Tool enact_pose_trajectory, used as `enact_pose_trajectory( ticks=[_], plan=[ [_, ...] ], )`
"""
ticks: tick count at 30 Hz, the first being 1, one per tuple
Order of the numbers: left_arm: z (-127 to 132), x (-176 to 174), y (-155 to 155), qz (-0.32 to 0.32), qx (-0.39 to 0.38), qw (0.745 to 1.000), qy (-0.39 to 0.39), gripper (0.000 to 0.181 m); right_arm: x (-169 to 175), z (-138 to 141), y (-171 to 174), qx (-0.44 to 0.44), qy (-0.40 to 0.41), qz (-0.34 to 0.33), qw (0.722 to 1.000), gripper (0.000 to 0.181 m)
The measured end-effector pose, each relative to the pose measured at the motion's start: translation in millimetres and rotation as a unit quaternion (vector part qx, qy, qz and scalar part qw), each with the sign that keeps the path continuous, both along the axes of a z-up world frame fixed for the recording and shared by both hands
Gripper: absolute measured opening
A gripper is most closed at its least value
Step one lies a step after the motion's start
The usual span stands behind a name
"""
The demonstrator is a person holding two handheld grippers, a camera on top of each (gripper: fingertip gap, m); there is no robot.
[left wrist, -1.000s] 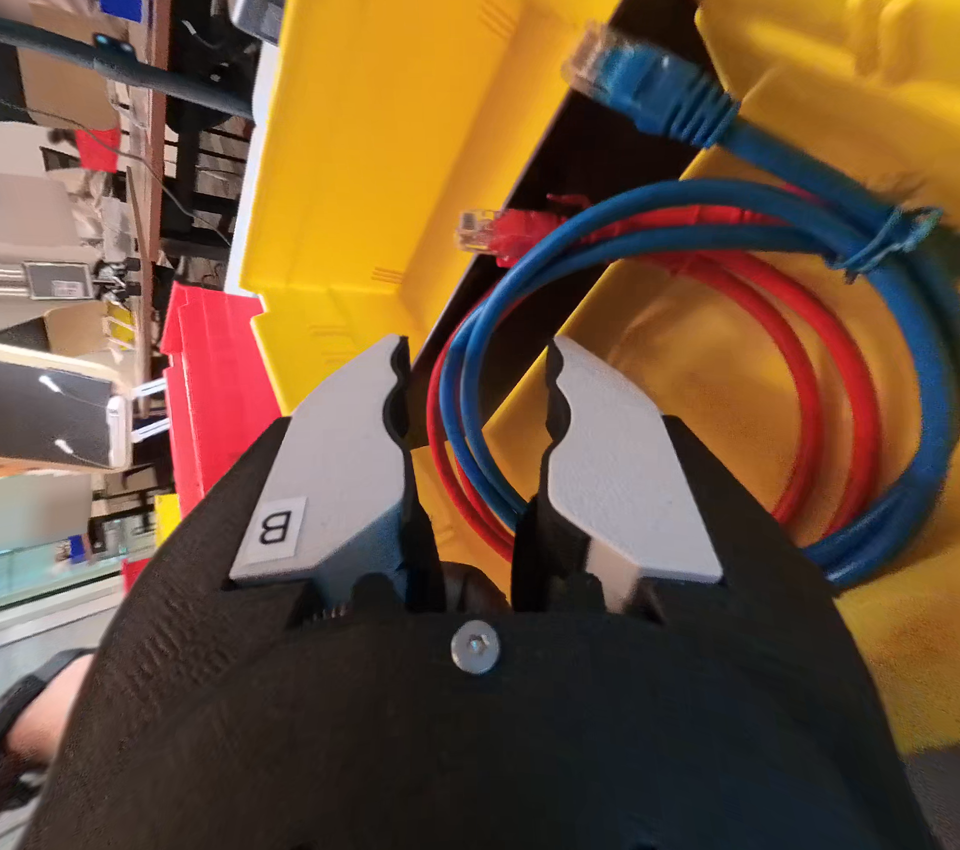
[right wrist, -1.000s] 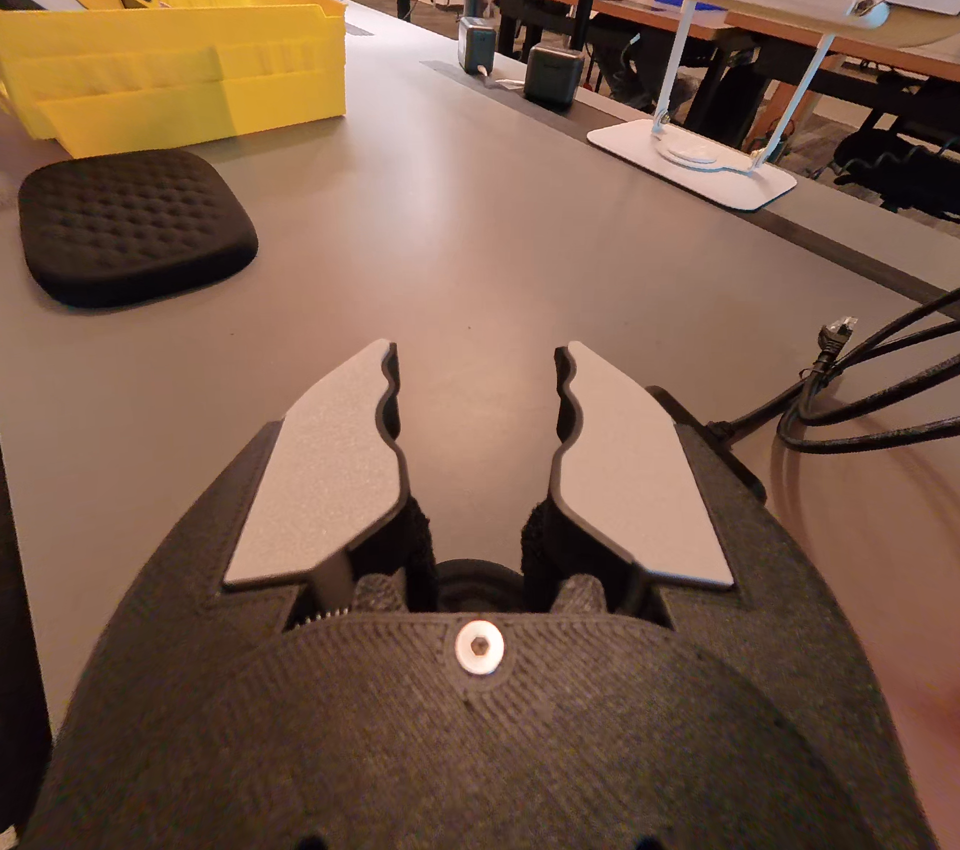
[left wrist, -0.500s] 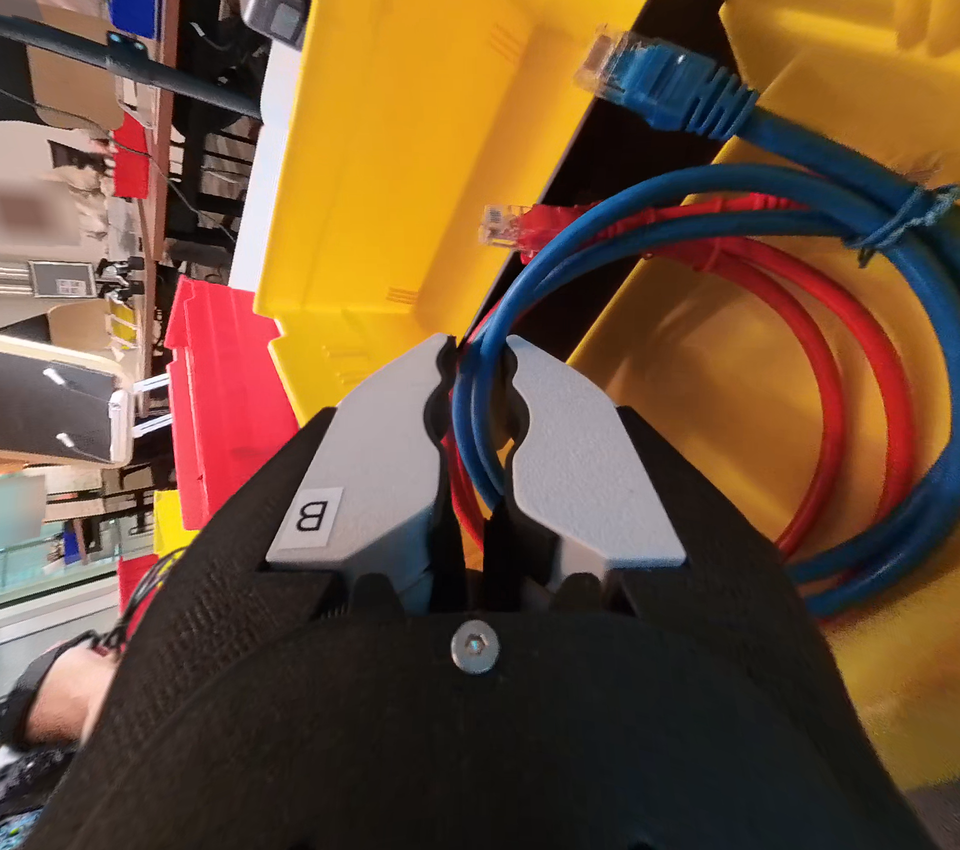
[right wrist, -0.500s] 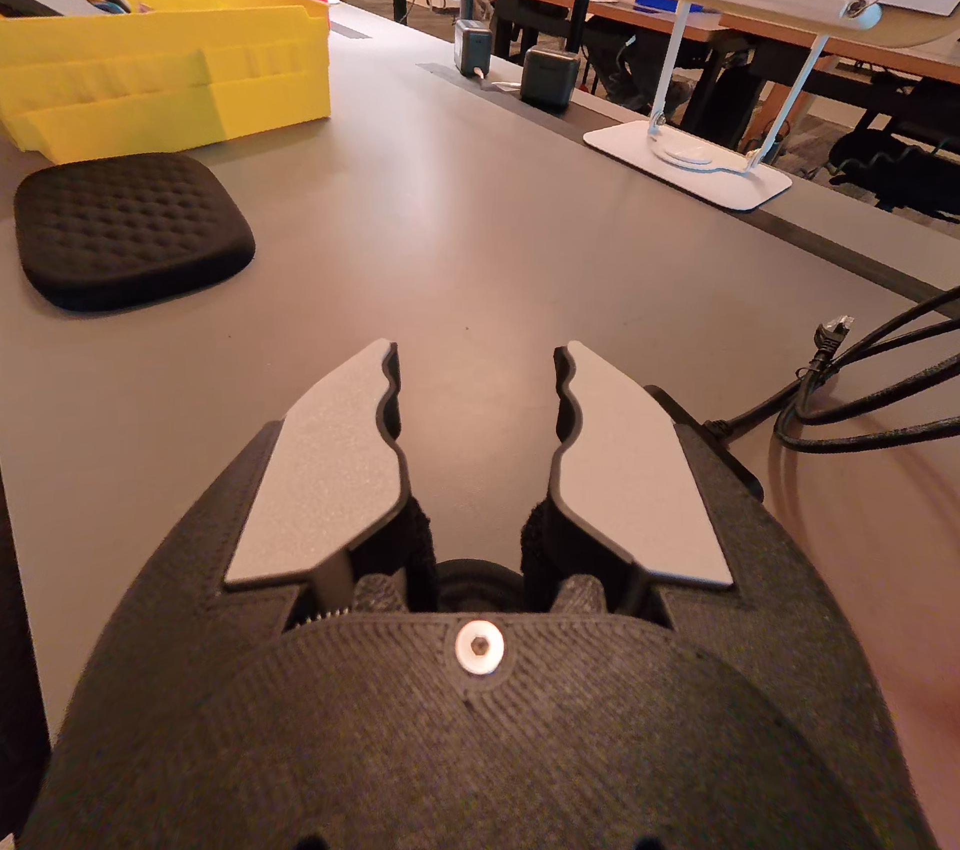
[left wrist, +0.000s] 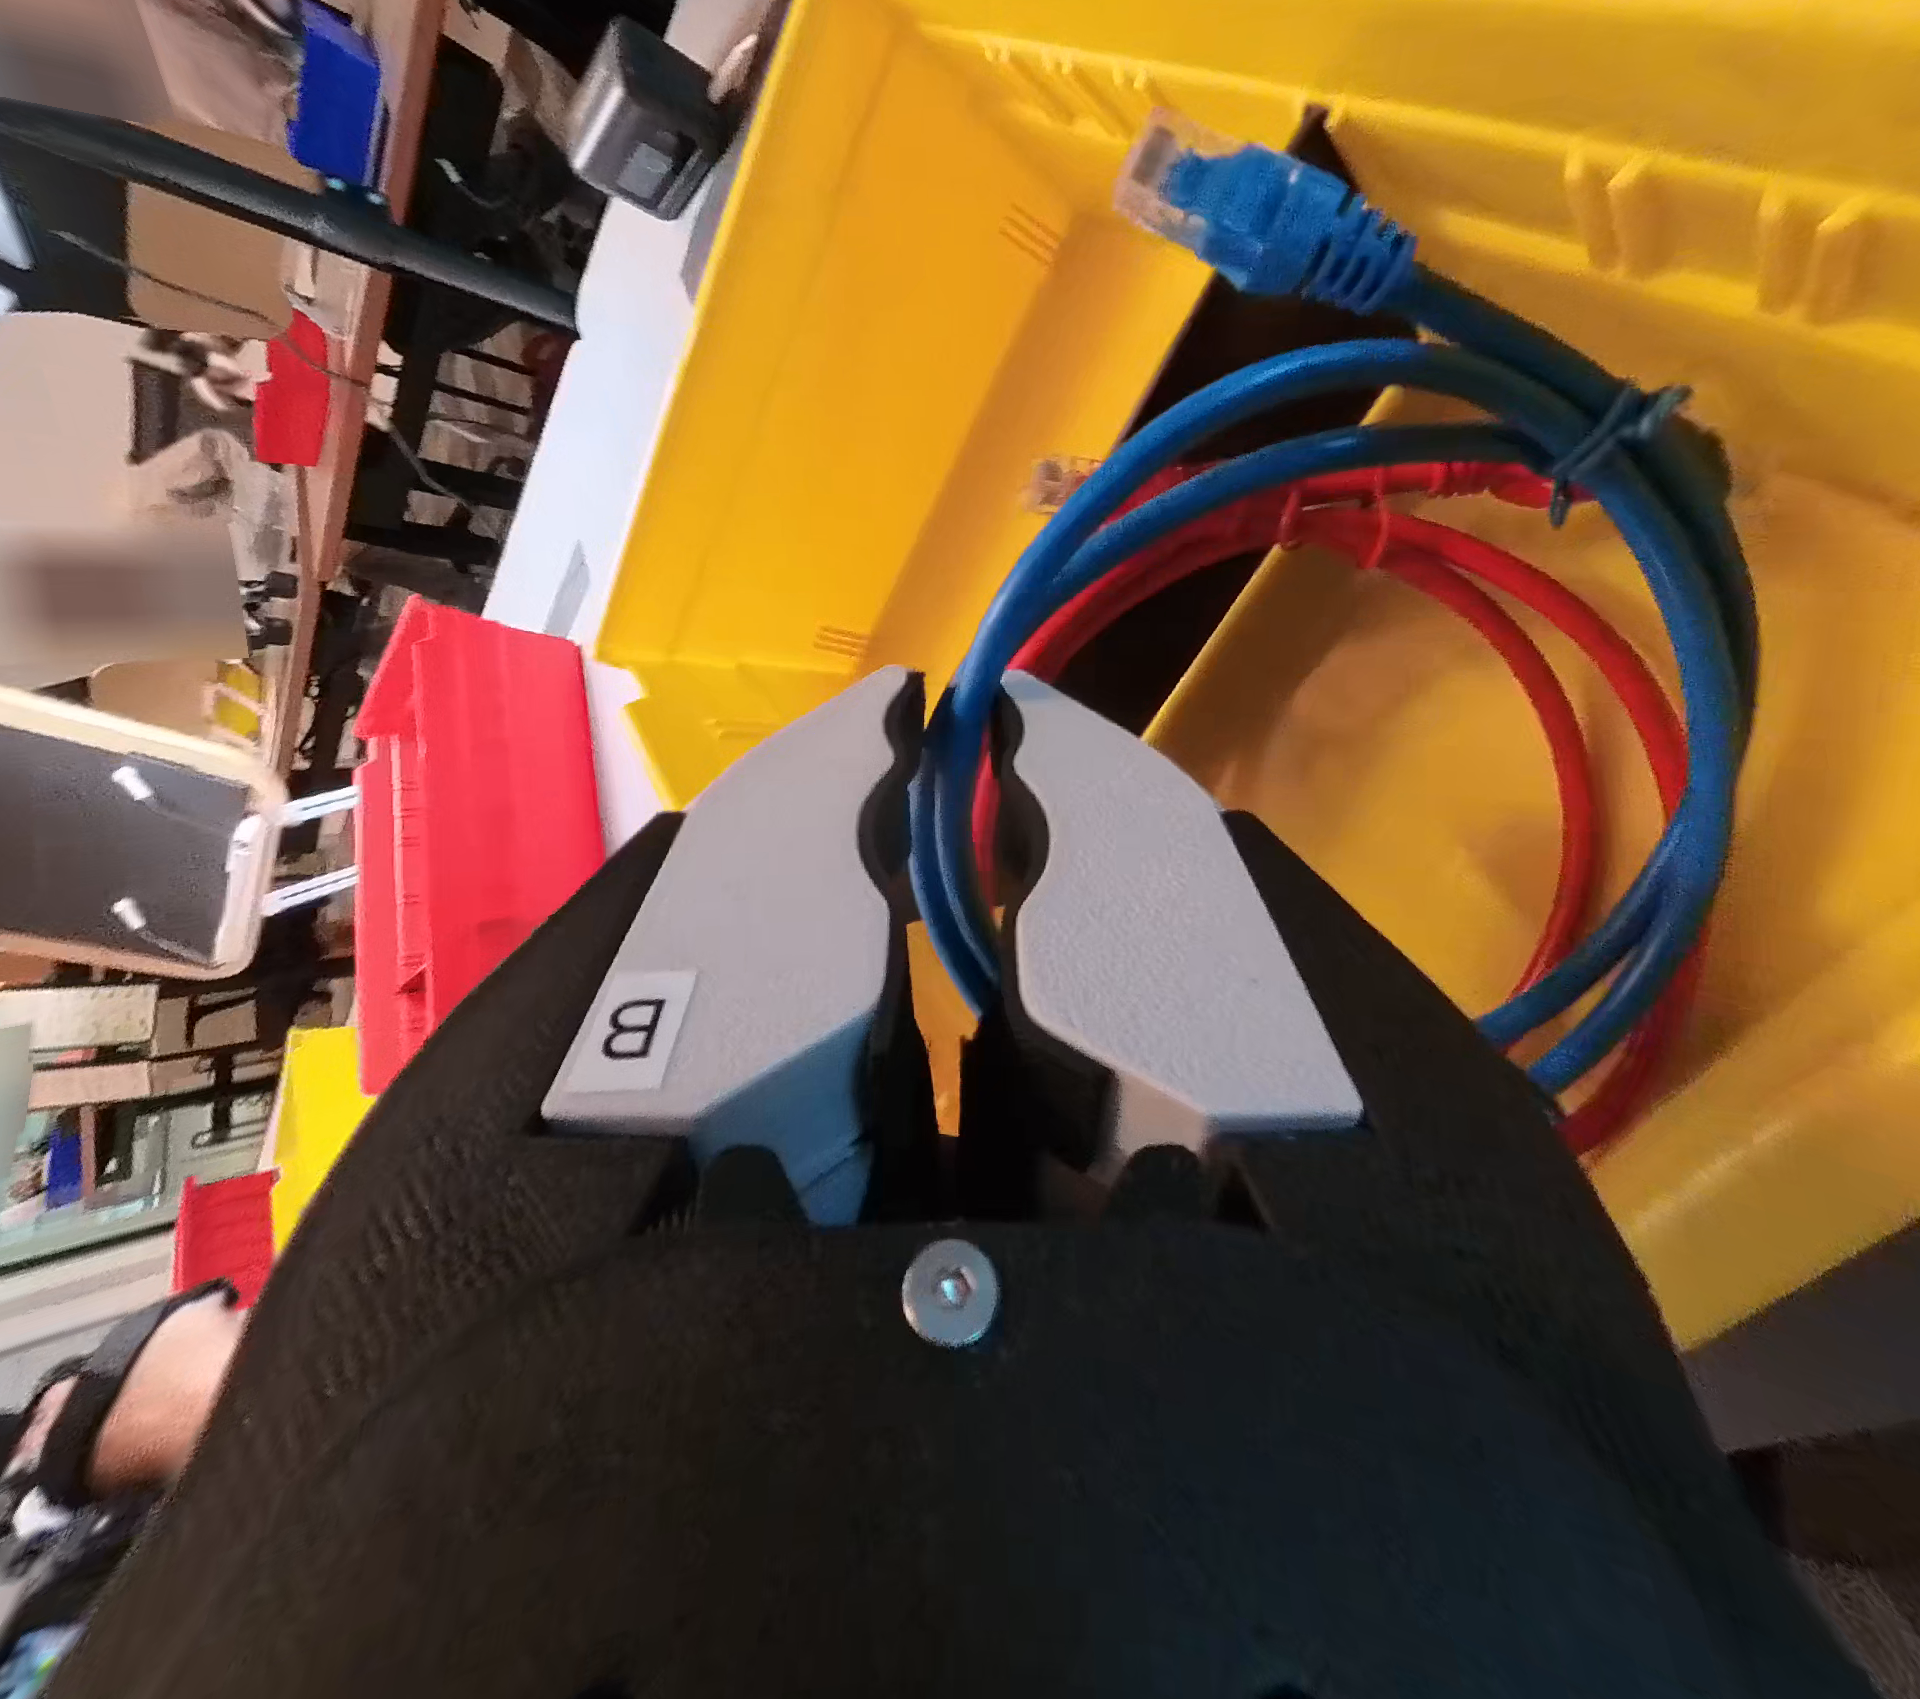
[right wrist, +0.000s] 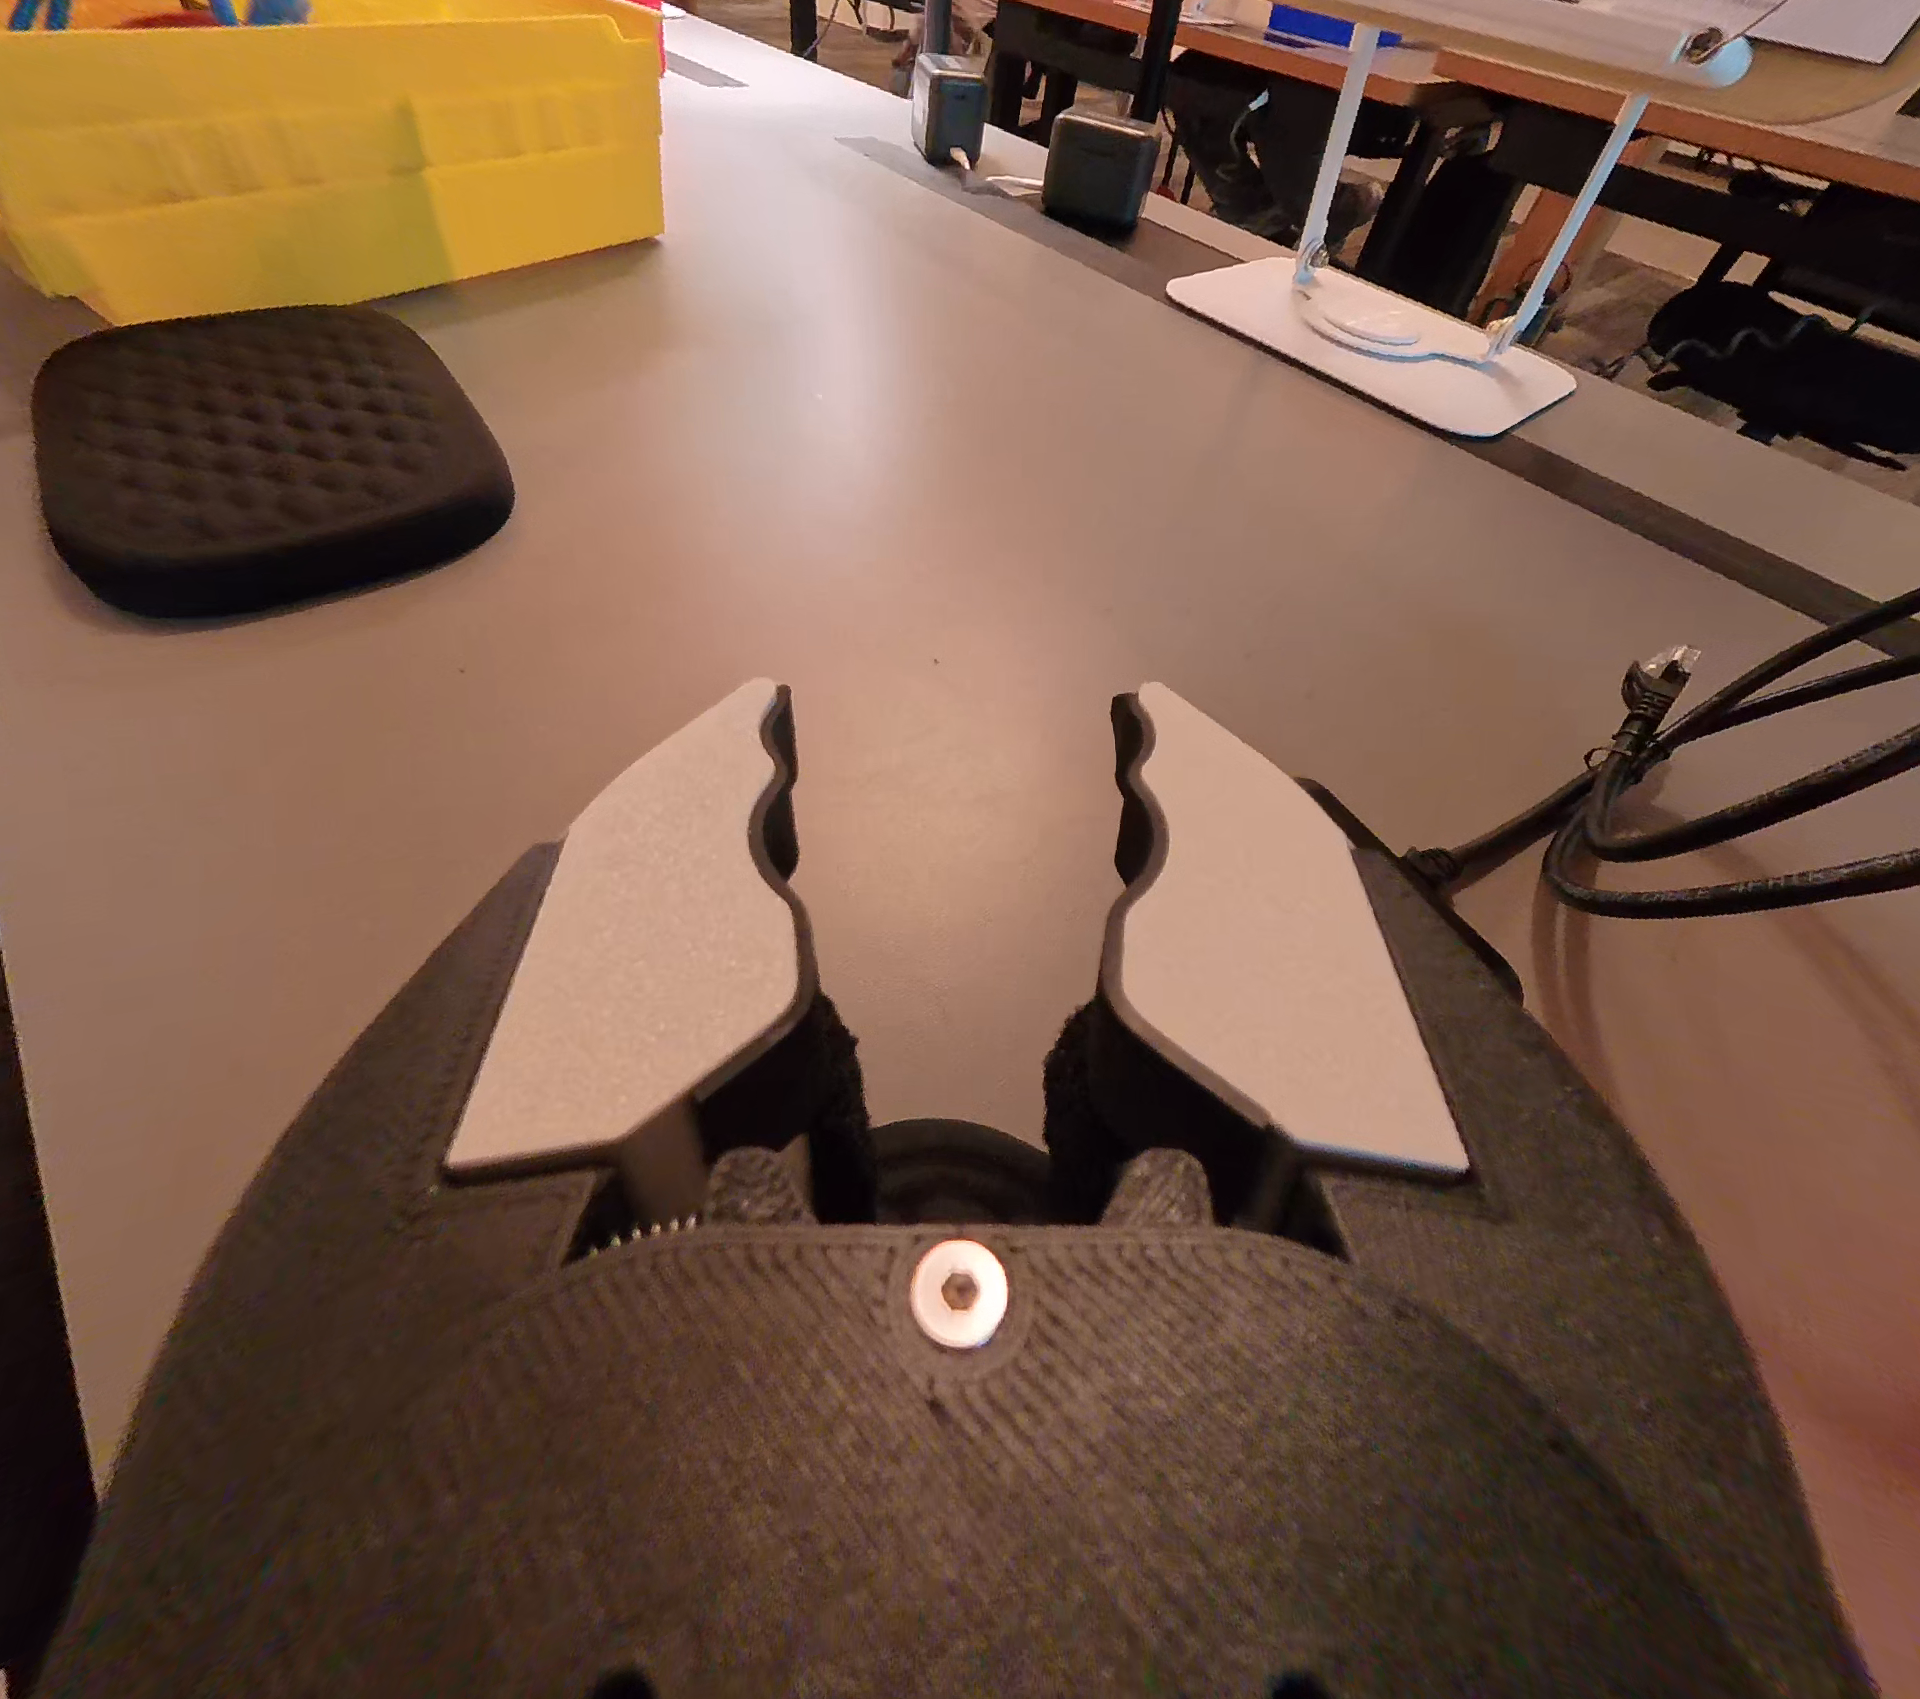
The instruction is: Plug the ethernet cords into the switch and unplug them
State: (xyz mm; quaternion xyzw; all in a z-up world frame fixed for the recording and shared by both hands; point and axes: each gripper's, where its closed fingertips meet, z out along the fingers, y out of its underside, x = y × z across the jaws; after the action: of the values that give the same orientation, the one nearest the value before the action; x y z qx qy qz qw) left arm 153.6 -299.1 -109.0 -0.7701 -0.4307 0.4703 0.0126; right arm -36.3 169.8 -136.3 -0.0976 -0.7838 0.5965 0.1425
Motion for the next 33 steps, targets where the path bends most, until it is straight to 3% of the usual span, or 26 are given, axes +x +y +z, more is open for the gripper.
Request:
enact_pose_trajectory(
  ticks=[6,9,10,12,15,17,23,28,31,33],
  plan=[
    [53.5,14.4,-4.7,0.047,-0.036,0.994,0.091,0.009,0.1,-2.2,-0.9,0.007,-0.002,0.002,1.0,0.059],
    [95.4,20.1,-3.2,0.087,-0.051,0.977,0.19,0.009,0.7,-1.5,-0.7,0.006,0.003,0.001,1.0,0.059],
    [114.2,21.7,0.1,0.1,-0.061,0.963,0.245,0.01,0.9,-1.4,-0.7,0.005,0.004,0.001,1.0,0.06],
    [156.8,26.2,17.9,0.112,-0.076,0.909,0.395,0.01,1.1,-1.7,-0.8,0.006,0.006,0.001,1.0,0.059],
    [181.3,21.1,71.9,0.069,-0.052,0.844,0.53,0.007,2.1,-2.1,-1.2,0.008,0.009,0.003,1.0,0.06],
    [176.1,0.0,117.2,0.014,-0.002,0.831,0.556,0.006,4.4,-0.7,-1.2,0.005,0.018,0.008,1.0,0.06],
    [118.3,-77.7,236.0,-0.127,0.096,0.84,0.518,0.006,22.3,14.8,-0.7,-0.037,0.075,0.049,0.995,0.061],
    [66.5,-112.9,278.7,-0.174,0.057,0.867,0.464,0.007,41.8,35.7,-3.1,-0.112,0.125,0.089,0.982,0.058],
    [54.2,-118.6,290.8,-0.189,0.015,0.872,0.452,0.007,56.4,51.6,-8.9,-0.176,0.121,0.117,0.97,0.056],
    [51.2,-120.5,297.4,-0.2,-0.023,0.874,0.443,0.006,69.5,66.6,-15.9,-0.233,0.072,0.151,0.958,0.052]
  ],
)
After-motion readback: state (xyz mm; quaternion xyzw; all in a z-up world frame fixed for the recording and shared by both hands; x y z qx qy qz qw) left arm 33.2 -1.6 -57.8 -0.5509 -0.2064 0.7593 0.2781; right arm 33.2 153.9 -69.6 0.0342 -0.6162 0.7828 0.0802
